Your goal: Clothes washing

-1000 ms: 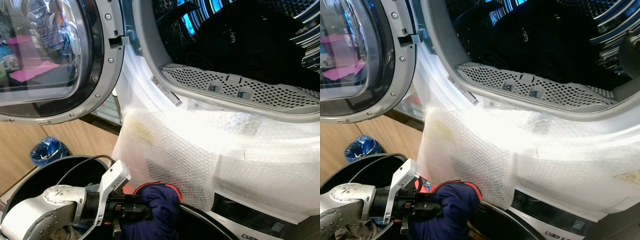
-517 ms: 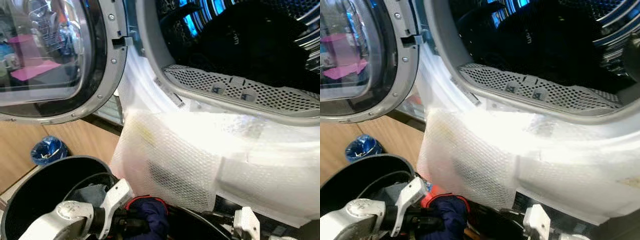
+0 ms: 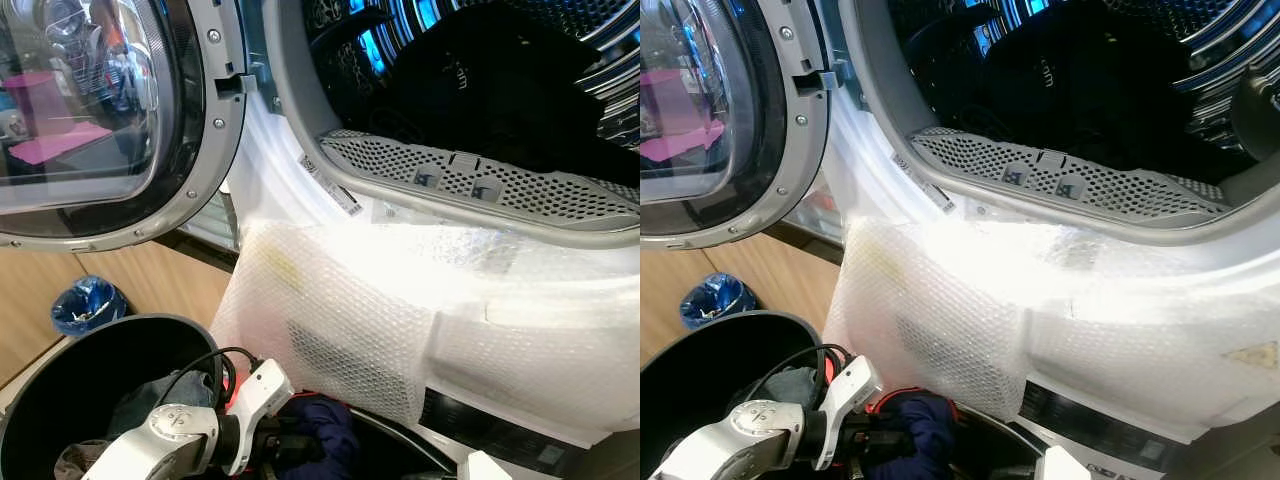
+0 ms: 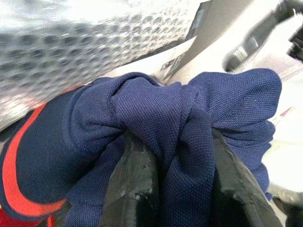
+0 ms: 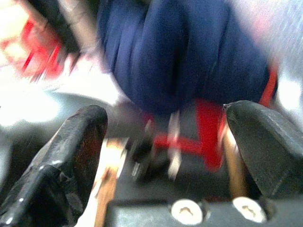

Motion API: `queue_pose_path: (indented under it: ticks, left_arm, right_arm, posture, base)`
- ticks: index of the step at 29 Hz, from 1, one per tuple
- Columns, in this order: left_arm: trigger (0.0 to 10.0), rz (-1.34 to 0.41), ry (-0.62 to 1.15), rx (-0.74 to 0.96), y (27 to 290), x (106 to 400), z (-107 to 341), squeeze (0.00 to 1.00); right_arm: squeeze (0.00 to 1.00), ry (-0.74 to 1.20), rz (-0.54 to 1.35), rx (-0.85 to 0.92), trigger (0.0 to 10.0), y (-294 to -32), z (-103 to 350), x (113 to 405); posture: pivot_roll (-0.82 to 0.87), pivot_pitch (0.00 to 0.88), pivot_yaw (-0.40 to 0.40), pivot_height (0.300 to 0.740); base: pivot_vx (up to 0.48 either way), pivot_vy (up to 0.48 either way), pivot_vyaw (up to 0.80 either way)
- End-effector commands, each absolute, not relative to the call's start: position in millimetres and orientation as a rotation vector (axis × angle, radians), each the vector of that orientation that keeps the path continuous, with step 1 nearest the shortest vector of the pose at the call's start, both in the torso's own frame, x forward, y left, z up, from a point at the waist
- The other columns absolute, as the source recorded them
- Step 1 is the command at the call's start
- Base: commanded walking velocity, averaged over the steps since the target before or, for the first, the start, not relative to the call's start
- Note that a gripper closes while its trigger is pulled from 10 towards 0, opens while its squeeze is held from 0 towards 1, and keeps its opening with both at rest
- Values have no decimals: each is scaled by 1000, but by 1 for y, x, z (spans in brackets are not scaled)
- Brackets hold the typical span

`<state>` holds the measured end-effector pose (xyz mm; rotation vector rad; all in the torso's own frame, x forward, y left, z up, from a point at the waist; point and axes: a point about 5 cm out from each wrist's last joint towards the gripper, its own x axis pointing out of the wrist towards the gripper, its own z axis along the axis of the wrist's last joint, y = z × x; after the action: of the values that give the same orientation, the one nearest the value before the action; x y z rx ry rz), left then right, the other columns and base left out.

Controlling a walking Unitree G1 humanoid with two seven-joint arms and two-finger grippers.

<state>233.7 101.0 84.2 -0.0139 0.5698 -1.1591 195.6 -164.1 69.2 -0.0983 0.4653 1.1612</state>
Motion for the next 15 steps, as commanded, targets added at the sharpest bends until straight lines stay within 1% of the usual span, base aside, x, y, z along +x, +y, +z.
queue_pose_path:
  ticks: [1,10,15]
  left_arm:
    - [0,-1177,543,2,98,235,87,0]
    - [0,-1198,522,2,89,237,88,0]
    - [0,-1208,505,-2,82,237,88,0]
  right_arm:
    - [1000,473,1103,-102,10000,-165,68,201]
    - [1000,559,1260,-60,10000,-156,71,178]
    - [1000,598,1297,-60,10000,-152,68,176]
  posture:
    - [-100,77,34,740]
    - [-110,86,30,740]
    - [-110,90,23,740]
  base:
    - [0,0,0]
    - [0,0,0]
    - [0,0,0]
